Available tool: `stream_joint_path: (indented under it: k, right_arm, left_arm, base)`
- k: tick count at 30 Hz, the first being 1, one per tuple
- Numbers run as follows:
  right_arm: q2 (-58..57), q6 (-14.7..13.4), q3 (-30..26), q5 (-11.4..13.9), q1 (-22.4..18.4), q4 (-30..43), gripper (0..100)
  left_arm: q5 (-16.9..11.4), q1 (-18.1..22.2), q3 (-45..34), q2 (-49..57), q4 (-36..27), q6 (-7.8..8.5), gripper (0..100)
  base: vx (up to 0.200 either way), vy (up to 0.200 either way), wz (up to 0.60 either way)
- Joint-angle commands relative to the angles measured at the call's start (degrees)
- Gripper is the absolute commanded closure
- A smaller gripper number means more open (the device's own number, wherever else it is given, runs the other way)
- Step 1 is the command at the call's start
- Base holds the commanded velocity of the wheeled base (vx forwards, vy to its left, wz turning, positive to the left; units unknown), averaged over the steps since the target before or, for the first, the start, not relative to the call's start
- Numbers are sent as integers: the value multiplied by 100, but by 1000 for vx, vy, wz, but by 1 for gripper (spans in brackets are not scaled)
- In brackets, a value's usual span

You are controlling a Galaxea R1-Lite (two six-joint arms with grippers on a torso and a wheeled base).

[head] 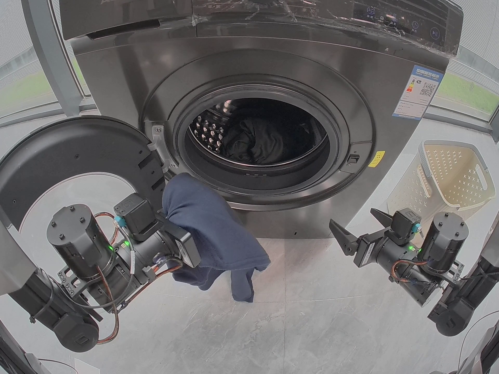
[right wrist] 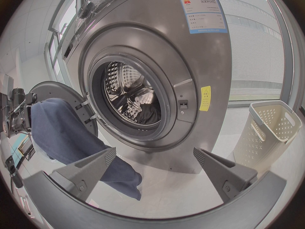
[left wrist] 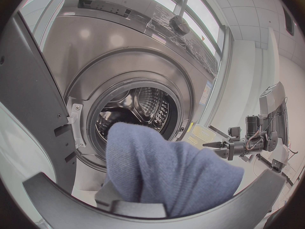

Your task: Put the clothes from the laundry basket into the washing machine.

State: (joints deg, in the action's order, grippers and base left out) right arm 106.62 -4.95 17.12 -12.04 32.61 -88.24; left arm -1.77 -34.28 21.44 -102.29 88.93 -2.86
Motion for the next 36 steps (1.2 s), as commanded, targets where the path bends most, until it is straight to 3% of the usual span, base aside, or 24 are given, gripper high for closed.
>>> stream_joint_path:
  k: [1,4,6,10,14,18,24,32,36]
  right_arm:
    - [-97,-59,-50,-123,237,-9,0]
    - [-159,-147,-103,-237,351,-9,0]
    - [-238,-498,-130,-237,553,-9,0]
    - [-502,-727,-191,-219,756,17,0]
    - [-607,-683,-253,-114,808,61,0]
    - [-563,-525,-288,-193,791,-9,0]
    - [-563,-402,20,-290,712,-9,0]
    - [-458,-182,187,-826,764,43,0]
    - [-344,-182,178,-896,782,-1,0]
  left_arm:
    - [1,0,0,-19,1,-4,100]
    - [1,0,0,-19,1,-4,100]
    - [1,0,0,-19,1,-4,100]
    - [1,0,9,-10,1,-4,100]
    - [1,0,27,-19,10,-4,100]
    - [1,0,27,-19,10,-4,100]
    - [1,9,44,-19,10,-4,100]
    - [1,18,44,-10,10,-21,100]
    - [1,9,44,-10,10,-21,100]
  base:
    - [0,0,0]
    - [0,0,0]
    - [0,0,0]
    - [0,0,-150]
    - [0,0,-600]
    - [0,0,-600]
    - [0,0,0]
    - [0,0,0]
    - [0,0,0]
